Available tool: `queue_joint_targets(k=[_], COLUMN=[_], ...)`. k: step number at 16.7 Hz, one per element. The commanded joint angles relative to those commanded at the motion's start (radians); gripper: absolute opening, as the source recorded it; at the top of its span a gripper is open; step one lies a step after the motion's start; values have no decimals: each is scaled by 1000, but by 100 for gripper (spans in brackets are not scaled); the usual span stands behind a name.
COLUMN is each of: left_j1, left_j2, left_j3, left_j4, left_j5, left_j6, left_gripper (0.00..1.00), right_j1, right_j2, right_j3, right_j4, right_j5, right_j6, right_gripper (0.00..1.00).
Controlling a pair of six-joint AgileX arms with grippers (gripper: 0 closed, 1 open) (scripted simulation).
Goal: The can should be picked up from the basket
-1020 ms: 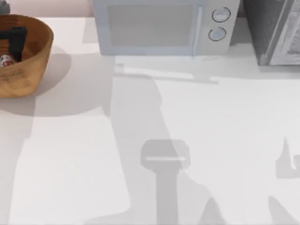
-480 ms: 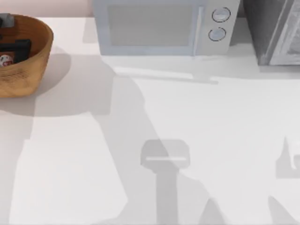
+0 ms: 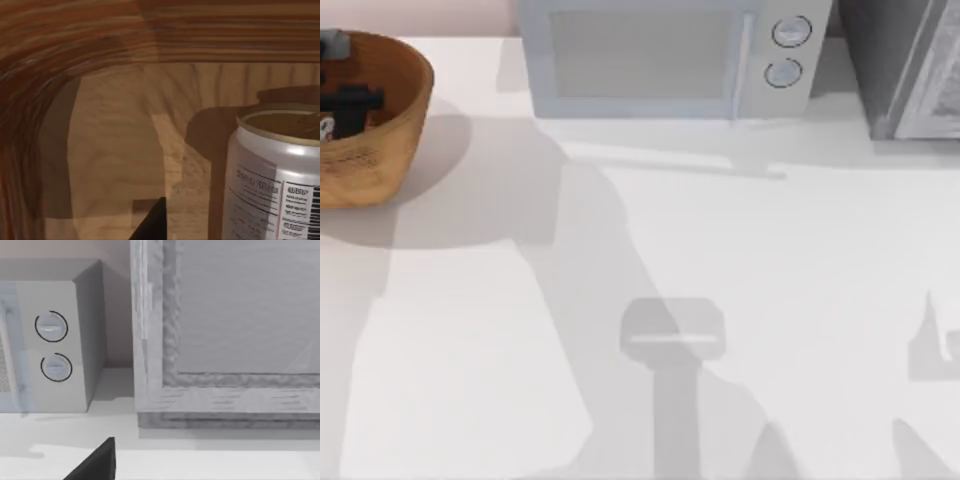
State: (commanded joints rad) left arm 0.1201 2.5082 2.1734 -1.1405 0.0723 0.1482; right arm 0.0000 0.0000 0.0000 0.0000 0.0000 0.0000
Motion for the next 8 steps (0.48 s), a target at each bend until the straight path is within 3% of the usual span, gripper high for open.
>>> queue_joint_targets(k=[6,8], left_j1=[0,0], left_j2=[0,0], left_j3=[0,0], left_j4=[0,0], left_j5=[0,0], left_j6=[0,0], left_gripper=[2,0], right_j1=[0,0], right_j2=[0,0], right_j3=[0,0], right_j4=[0,0], right_j5=[0,0], right_j6=[0,0], right_gripper=[100,100])
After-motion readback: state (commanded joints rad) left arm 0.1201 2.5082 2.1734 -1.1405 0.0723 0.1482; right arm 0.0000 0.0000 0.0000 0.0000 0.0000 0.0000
